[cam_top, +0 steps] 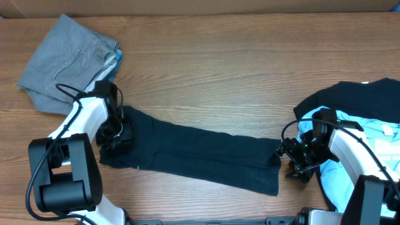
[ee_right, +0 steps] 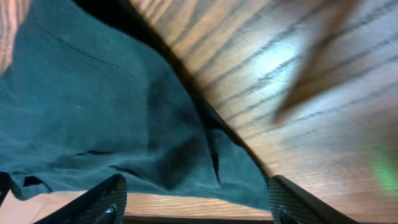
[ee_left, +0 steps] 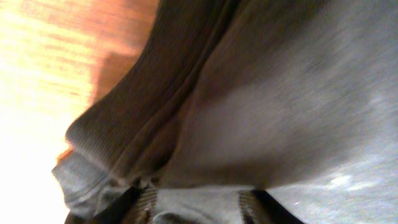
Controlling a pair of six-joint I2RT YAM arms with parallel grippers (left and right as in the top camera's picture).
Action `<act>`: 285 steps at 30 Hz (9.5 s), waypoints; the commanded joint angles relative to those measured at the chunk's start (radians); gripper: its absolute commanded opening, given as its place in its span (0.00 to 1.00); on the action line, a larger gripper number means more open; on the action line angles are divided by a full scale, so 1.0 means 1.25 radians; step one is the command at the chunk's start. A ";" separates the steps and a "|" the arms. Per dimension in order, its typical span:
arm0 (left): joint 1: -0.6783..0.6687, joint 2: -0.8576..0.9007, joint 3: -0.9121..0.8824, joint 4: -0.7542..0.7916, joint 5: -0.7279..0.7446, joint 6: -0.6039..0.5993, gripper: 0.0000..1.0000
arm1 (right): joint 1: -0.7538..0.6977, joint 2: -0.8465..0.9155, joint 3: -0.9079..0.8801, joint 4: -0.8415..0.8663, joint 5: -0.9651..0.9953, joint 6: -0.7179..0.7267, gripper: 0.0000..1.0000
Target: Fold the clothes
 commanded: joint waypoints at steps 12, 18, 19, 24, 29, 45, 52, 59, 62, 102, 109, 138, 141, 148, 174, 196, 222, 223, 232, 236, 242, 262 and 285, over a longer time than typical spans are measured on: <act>0.000 0.006 -0.005 0.038 0.051 0.004 0.33 | -0.001 -0.004 -0.122 0.152 -0.123 0.086 0.33; 0.000 0.006 -0.005 0.036 0.051 0.004 0.29 | -0.002 -0.004 -0.074 0.121 -0.023 0.080 0.26; 0.000 0.006 -0.005 0.036 0.051 0.004 0.29 | -0.002 -0.004 -0.060 0.111 0.005 0.078 0.25; 0.000 0.006 -0.005 0.035 0.050 0.004 0.25 | -0.002 -0.005 0.011 0.087 0.119 0.064 0.20; 0.000 0.006 -0.005 0.033 0.051 0.004 0.22 | -0.001 -0.017 0.029 0.070 0.133 0.044 0.18; 0.000 -0.027 0.142 -0.075 0.234 0.104 0.70 | -0.002 -0.007 -0.060 0.119 0.027 -0.041 0.82; 0.000 -0.104 0.276 -0.145 0.234 0.122 0.73 | -0.001 0.001 -0.124 0.177 -0.058 -0.085 0.68; 0.000 -0.174 0.308 -0.144 0.233 0.125 0.76 | -0.001 0.002 -0.163 0.237 -0.117 -0.112 0.46; 0.000 -0.176 0.308 -0.149 0.234 0.124 0.76 | -0.001 0.002 -0.163 0.238 -0.116 -0.112 0.26; 0.000 -0.177 0.308 -0.174 0.233 0.124 0.75 | 0.248 0.002 0.411 -0.101 0.286 0.019 0.04; 0.000 -0.177 0.308 -0.178 0.233 0.124 0.75 | 0.397 0.064 0.402 -0.048 0.297 0.089 0.05; 0.000 -0.177 0.308 -0.178 0.233 0.124 0.76 | 0.555 0.208 0.411 0.077 0.178 0.120 0.51; 0.000 -0.177 0.308 -0.177 0.233 0.124 0.76 | 0.511 0.164 0.430 0.045 0.207 0.104 0.51; 0.000 -0.177 0.308 -0.175 0.233 0.125 0.77 | 0.375 0.145 0.425 -0.004 0.190 0.104 0.23; 0.000 -0.177 0.308 -0.163 0.233 0.125 0.76 | 0.506 0.176 0.381 0.078 0.044 0.031 0.04; 0.000 -0.177 0.308 -0.169 0.234 0.124 0.86 | 0.515 0.270 0.352 0.393 -0.069 0.102 0.04; -0.106 -0.177 -0.142 0.111 0.374 0.048 1.00 | 0.390 0.146 0.452 -0.042 0.081 -0.002 0.14; -0.108 -0.177 -0.156 0.129 0.373 0.042 1.00 | 0.394 0.146 0.452 -0.049 0.082 -0.002 0.15; -0.110 -0.174 -0.253 0.285 0.381 -0.042 0.94 | 0.402 0.149 0.436 -0.028 0.082 -0.002 0.15; -0.114 -0.148 -0.255 0.297 0.403 -0.042 0.80 | 0.402 0.149 0.436 -0.017 0.082 -0.002 0.15; -0.157 -0.070 -0.255 0.308 0.410 -0.042 0.62 | 0.402 0.149 0.436 -0.014 0.082 -0.002 0.15; 0.009 -0.099 0.026 -0.114 0.175 0.025 0.04 | 0.402 0.149 0.436 -0.020 0.082 -0.002 0.13; -0.235 -0.056 0.359 -0.291 0.076 -0.082 0.09 | 0.401 0.149 0.436 -0.011 0.082 -0.002 0.13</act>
